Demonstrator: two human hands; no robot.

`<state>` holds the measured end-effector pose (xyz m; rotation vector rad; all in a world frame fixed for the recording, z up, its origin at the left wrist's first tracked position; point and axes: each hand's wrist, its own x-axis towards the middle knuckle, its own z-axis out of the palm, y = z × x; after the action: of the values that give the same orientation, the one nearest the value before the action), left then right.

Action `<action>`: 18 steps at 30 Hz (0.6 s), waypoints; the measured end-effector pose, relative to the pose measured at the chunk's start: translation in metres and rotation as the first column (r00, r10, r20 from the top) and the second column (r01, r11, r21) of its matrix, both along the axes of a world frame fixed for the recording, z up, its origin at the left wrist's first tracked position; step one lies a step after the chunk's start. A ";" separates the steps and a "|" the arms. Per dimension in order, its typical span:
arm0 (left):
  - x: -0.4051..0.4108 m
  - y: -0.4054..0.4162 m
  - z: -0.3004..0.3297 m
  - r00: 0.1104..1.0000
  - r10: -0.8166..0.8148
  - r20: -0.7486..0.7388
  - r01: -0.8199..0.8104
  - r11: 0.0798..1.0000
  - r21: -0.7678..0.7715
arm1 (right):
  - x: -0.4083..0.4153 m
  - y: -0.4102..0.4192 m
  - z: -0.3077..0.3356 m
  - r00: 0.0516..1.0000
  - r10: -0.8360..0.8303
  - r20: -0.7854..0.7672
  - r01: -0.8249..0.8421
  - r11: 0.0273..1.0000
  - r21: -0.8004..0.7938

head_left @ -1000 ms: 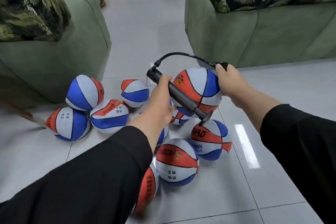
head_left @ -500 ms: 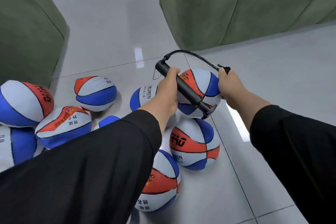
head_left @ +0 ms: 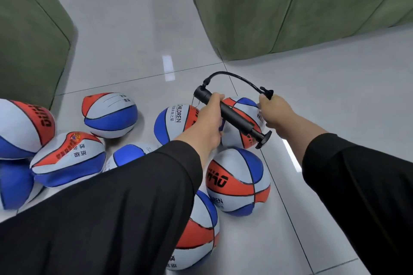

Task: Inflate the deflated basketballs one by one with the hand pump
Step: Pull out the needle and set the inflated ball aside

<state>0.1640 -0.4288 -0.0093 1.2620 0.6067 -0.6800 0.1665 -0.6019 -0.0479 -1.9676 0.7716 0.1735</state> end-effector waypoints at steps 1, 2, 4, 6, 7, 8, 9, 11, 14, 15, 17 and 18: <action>0.001 0.003 0.000 1.000 0.015 0.015 -0.015 1.000 0.005 | -0.001 0.000 0.002 1.000 -0.005 0.006 0.005 1.000 0.004; 0.002 0.005 0.001 0.999 0.032 0.030 -0.032 0.999 0.003 | -0.002 0.002 0.004 1.000 -0.002 0.016 0.002 1.000 0.004; 0.004 0.011 0.006 0.994 0.084 0.071 -0.083 0.996 -0.011 | -0.004 0.005 0.011 0.998 0.017 0.060 -0.017 1.000 -0.013; 0.005 0.020 0.015 0.987 0.121 0.107 -0.116 0.992 -0.050 | -0.005 0.011 0.022 0.992 0.061 0.110 -0.055 0.997 -0.055; 0.005 0.027 0.021 0.985 0.121 0.122 -0.112 0.991 -0.072 | -0.006 0.014 0.028 0.988 0.086 0.131 -0.075 0.993 -0.088; 0.004 0.035 0.028 0.984 0.118 0.137 -0.106 0.990 -0.091 | -0.005 0.017 0.035 0.984 0.107 0.145 -0.091 0.989 -0.115; 0.003 0.045 0.036 0.982 0.116 0.150 -0.103 0.990 -0.097 | -0.003 0.022 0.042 0.979 0.125 0.162 -0.103 0.986 -0.133; -0.004 0.071 0.051 0.975 0.156 0.156 -0.140 0.984 -0.108 | 0.000 0.038 0.059 0.968 0.153 0.199 -0.130 0.984 -0.122; -0.023 0.122 0.069 0.951 0.267 0.156 -0.254 0.962 -0.102 | 0.005 0.078 0.087 0.950 0.140 0.279 -0.160 0.986 0.047; -0.031 0.141 0.072 0.939 0.308 0.154 -0.295 0.950 -0.101 | 0.004 0.095 0.097 0.944 0.131 0.304 -0.177 0.976 0.127; -0.048 0.175 0.077 0.909 0.395 0.132 -0.380 0.917 -0.124 | 0.002 0.132 0.114 0.928 0.158 0.337 -0.246 0.940 0.237; -0.056 0.193 0.080 0.887 0.446 0.120 -0.428 0.891 -0.148 | -0.001 0.155 0.123 0.918 0.177 0.355 -0.283 0.919 0.274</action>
<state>0.1079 -0.2353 0.0711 1.0065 0.6866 -0.2343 0.1656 -0.4469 0.0756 -1.7112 0.2704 0.1048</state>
